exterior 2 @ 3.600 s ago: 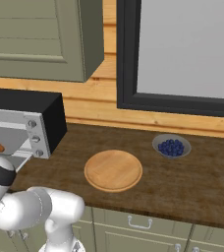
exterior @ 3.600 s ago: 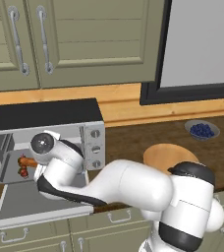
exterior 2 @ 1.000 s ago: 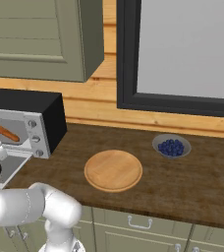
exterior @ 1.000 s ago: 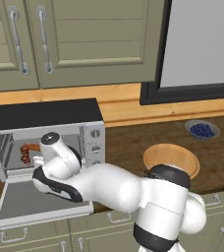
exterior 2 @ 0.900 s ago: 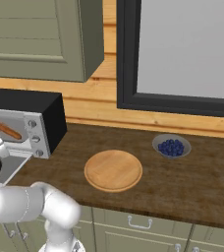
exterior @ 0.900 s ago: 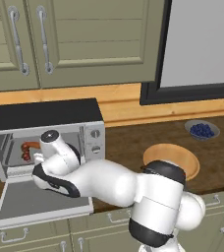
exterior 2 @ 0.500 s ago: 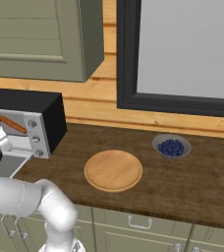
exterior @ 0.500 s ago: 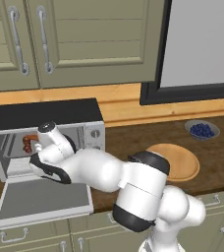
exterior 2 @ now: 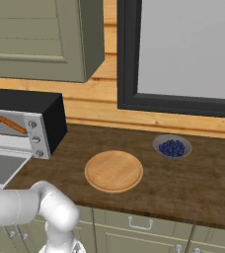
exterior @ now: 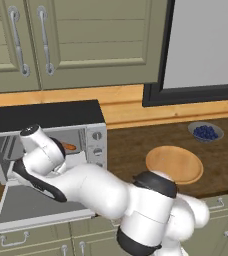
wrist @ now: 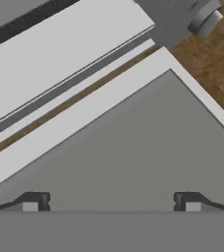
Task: Pick up the kebab skewer and baguette bread, and place them inside the toaster oven. Close the toaster oven door and start by setting the timer.
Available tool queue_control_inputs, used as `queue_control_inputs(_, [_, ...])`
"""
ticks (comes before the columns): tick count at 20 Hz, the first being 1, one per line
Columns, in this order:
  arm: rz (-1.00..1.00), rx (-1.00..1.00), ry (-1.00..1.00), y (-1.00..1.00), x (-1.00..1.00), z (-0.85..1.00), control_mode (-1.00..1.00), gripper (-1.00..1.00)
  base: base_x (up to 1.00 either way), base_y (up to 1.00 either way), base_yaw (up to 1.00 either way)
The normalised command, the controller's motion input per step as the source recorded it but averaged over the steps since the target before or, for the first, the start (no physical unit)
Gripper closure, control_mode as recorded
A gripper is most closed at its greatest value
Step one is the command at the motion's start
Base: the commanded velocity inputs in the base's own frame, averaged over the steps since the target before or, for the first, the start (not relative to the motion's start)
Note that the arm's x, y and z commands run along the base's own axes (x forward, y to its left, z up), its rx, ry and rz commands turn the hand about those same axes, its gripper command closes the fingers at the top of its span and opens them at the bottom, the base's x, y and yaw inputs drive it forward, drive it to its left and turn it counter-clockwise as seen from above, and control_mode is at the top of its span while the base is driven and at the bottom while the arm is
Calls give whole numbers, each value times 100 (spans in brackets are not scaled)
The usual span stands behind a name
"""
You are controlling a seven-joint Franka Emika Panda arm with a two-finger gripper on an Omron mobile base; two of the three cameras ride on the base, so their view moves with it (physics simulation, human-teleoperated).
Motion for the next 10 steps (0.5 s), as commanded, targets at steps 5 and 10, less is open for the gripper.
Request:
queue_control_inputs(5, [25,0,6,-14,-100,-1,-100,-100,0,0,0])
queue_control_inputs(10, [41,0,22,-2,-89,-35,-100,-100,0,0,0])
